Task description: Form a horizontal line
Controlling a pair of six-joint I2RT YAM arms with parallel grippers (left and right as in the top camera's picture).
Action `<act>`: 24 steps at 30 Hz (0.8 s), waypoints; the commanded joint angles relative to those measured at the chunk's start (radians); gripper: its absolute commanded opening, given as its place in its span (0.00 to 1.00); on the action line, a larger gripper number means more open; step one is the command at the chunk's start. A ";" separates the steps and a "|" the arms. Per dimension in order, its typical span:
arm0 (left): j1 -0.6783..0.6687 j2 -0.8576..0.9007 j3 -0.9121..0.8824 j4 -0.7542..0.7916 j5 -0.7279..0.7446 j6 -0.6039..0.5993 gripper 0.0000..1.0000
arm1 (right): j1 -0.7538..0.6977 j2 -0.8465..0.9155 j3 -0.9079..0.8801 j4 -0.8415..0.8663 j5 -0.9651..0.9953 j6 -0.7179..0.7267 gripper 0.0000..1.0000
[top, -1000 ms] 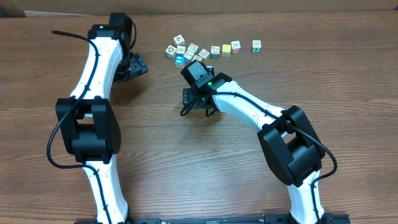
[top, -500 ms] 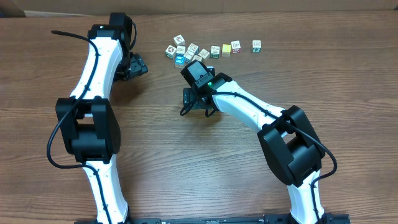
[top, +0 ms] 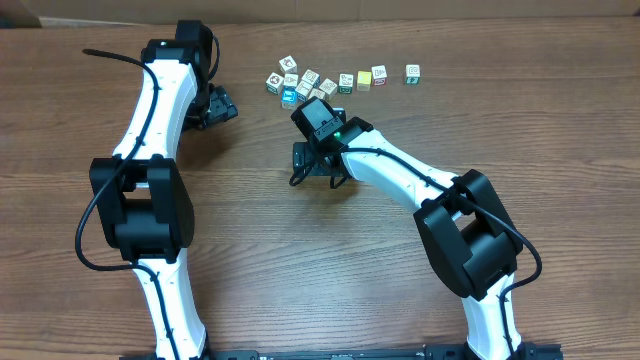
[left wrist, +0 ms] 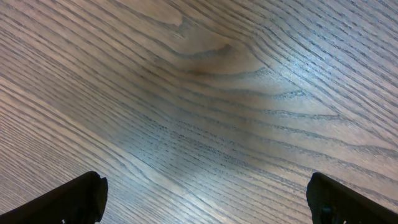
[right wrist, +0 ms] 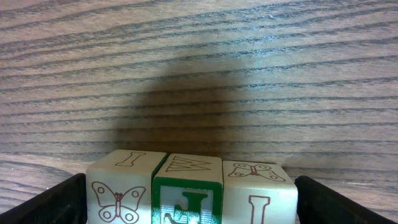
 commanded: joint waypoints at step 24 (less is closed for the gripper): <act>-0.004 -0.021 0.021 -0.002 -0.010 0.004 1.00 | -0.041 0.013 -0.011 0.067 -0.010 -0.015 1.00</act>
